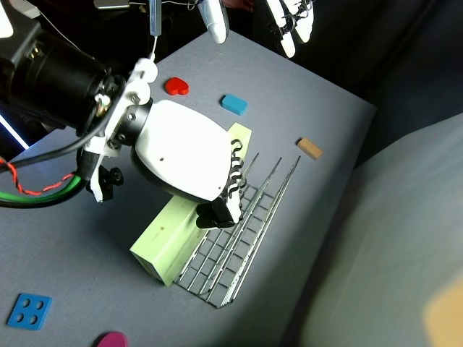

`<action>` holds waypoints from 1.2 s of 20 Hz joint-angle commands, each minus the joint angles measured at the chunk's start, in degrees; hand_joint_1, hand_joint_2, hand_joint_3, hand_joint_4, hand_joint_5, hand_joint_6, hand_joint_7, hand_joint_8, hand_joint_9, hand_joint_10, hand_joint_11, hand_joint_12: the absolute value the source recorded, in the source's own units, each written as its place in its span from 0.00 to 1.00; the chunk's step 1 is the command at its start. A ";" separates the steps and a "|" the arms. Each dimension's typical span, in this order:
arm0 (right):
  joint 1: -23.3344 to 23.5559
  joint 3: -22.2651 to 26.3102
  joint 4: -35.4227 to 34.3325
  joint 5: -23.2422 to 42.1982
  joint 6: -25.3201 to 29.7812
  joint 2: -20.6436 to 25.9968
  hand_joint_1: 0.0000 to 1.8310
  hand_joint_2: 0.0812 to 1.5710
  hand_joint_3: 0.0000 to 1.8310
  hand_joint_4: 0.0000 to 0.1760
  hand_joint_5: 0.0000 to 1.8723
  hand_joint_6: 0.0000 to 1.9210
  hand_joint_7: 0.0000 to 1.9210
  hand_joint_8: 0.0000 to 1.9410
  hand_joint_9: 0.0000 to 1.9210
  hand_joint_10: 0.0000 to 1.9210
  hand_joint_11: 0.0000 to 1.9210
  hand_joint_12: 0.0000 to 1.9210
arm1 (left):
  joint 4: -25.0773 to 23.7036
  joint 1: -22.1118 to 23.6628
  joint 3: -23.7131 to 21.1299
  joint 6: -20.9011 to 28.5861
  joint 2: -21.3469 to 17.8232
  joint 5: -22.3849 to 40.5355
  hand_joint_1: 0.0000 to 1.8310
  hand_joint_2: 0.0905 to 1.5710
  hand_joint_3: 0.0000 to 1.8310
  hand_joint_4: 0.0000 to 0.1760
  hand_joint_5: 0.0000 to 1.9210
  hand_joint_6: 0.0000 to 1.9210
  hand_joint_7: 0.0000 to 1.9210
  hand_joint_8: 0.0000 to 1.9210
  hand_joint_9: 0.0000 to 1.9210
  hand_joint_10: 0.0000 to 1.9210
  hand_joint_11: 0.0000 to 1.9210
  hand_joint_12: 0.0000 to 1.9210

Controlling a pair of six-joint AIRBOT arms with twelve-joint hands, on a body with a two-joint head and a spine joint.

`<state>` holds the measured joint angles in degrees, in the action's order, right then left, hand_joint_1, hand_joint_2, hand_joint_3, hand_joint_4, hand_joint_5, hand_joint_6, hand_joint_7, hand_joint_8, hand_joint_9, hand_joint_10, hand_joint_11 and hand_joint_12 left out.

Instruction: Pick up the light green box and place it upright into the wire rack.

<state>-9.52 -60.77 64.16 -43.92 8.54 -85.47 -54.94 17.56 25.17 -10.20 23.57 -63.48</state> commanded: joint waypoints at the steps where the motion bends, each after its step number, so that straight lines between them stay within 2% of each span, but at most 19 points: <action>1: 0.40 -0.09 3.47 1.81 0.19 -0.29 0.74 0.72 0.00 0.00 0.47 0.52 0.46 0.58 0.44 0.74 0.37 0.80 | -4.58 0.66 -0.21 0.12 -0.13 2.64 0.05 0.76 0.00 0.60 0.11 0.00 0.06 0.00 0.07 0.00 0.00 0.24; 6: 0.68 -0.22 3.48 2.35 0.41 -0.64 0.74 0.73 0.00 0.00 0.46 0.54 0.44 0.60 0.43 0.76 0.37 0.79 | -4.58 0.74 -0.18 0.12 -0.13 2.64 0.05 0.76 0.00 0.60 0.11 0.00 0.06 0.00 0.07 0.00 0.00 0.24; 8: 0.62 -0.23 3.48 2.34 0.35 -0.63 0.74 0.74 0.00 0.00 0.43 0.58 0.46 0.59 0.39 0.79 0.33 0.78 | -4.58 0.73 -0.12 0.12 -0.13 2.64 0.05 0.76 0.00 0.60 0.11 0.00 0.06 0.00 0.07 0.00 0.00 0.24; 9: 0.61 -0.23 3.48 2.28 0.30 -0.59 0.66 0.75 0.00 0.00 0.43 0.61 0.44 0.64 0.32 0.62 0.31 0.78 | -4.58 0.73 -0.11 0.12 -0.13 2.64 0.05 0.76 0.00 0.60 0.11 0.00 0.06 0.00 0.07 0.00 0.00 0.24; 10: 0.60 -0.22 3.48 2.19 0.30 -0.54 0.62 0.75 0.00 0.00 0.43 0.64 0.37 0.40 0.29 0.51 0.27 0.76 | -4.58 0.73 -0.11 0.12 -0.13 2.64 0.05 0.76 0.00 0.60 0.11 0.00 0.06 0.00 0.07 0.00 0.00 0.24; 11: 0.60 -0.22 3.53 2.16 0.19 -0.45 0.60 0.71 0.00 0.00 0.35 0.33 0.37 0.25 0.28 0.41 0.23 0.74 | -4.58 0.73 -0.12 0.11 -0.13 2.64 0.05 0.76 0.00 0.60 0.11 0.00 0.06 0.00 0.07 0.00 0.00 0.24; 12: 0.67 -0.22 3.71 2.12 0.19 -0.36 0.58 0.69 0.00 0.00 0.35 0.16 0.38 0.13 0.29 0.30 0.20 0.71 | -4.58 0.73 -0.12 0.10 -0.13 2.64 0.05 0.76 0.00 0.60 0.11 0.00 0.06 0.00 0.07 0.00 0.00 0.24; 13: 0.77 -0.22 3.71 2.12 0.19 -0.19 0.55 0.69 0.00 0.00 0.35 0.07 0.37 0.05 0.29 0.20 0.16 0.67 | -4.58 0.73 -0.12 0.01 -0.13 2.64 0.05 0.76 0.00 0.60 0.11 0.00 0.06 0.00 0.07 0.00 0.00 0.24; 14: 0.82 -0.22 3.70 2.14 0.19 -0.09 0.52 0.68 0.00 0.00 0.33 0.02 0.35 0.01 0.28 0.12 0.14 0.65 | -4.58 0.73 -0.11 0.01 -0.13 2.64 0.05 0.76 0.00 0.60 0.11 0.00 0.06 0.00 0.07 0.00 0.00 0.24; 15: 0.86 -0.20 3.69 2.17 0.19 0.03 0.50 0.68 0.00 0.00 0.31 0.01 0.32 0.00 0.27 0.06 0.10 0.64 | -4.58 0.73 -0.11 0.01 -0.13 2.64 0.05 0.76 0.00 0.60 0.11 0.00 0.06 0.00 0.07 0.00 0.00 0.24; 18: 1.38 0.48 3.24 1.69 0.19 1.02 0.45 0.65 0.00 0.00 0.24 0.00 0.23 0.00 0.20 0.01 0.01 0.60 | -4.58 0.72 -0.16 -0.11 -0.13 2.64 0.05 0.76 0.00 0.60 0.11 0.00 0.06 0.00 0.07 0.00 0.00 0.24; 19: 1.82 1.11 2.68 1.69 0.18 1.71 0.44 0.65 0.00 0.00 0.21 0.00 0.20 0.00 0.18 0.00 0.00 0.60 | -4.58 0.72 -0.16 -0.11 -0.13 2.64 0.05 0.76 0.00 0.60 0.11 0.00 0.06 0.00 0.07 0.00 0.00 0.24; 20: 2.13 1.68 2.59 1.69 0.18 2.23 0.41 0.63 0.00 0.00 0.15 0.00 0.14 0.00 0.12 0.00 0.00 0.54 | -4.57 0.72 -0.16 -0.11 -0.13 2.64 0.05 0.76 0.00 0.60 0.11 0.00 0.06 0.00 0.07 0.00 0.00 0.24; 24: 4.83 7.29 2.66 0.73 0.58 7.33 0.33 0.63 0.00 0.00 0.12 0.00 0.11 0.00 0.09 0.00 0.00 0.48 | -4.21 0.73 -0.19 -0.11 -0.13 2.65 0.05 0.76 0.00 0.60 0.11 0.00 0.06 0.00 0.07 0.00 0.00 0.24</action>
<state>-5.02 -51.77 63.29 -44.42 9.21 -76.64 -54.74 17.58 25.17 -10.26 23.57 -63.57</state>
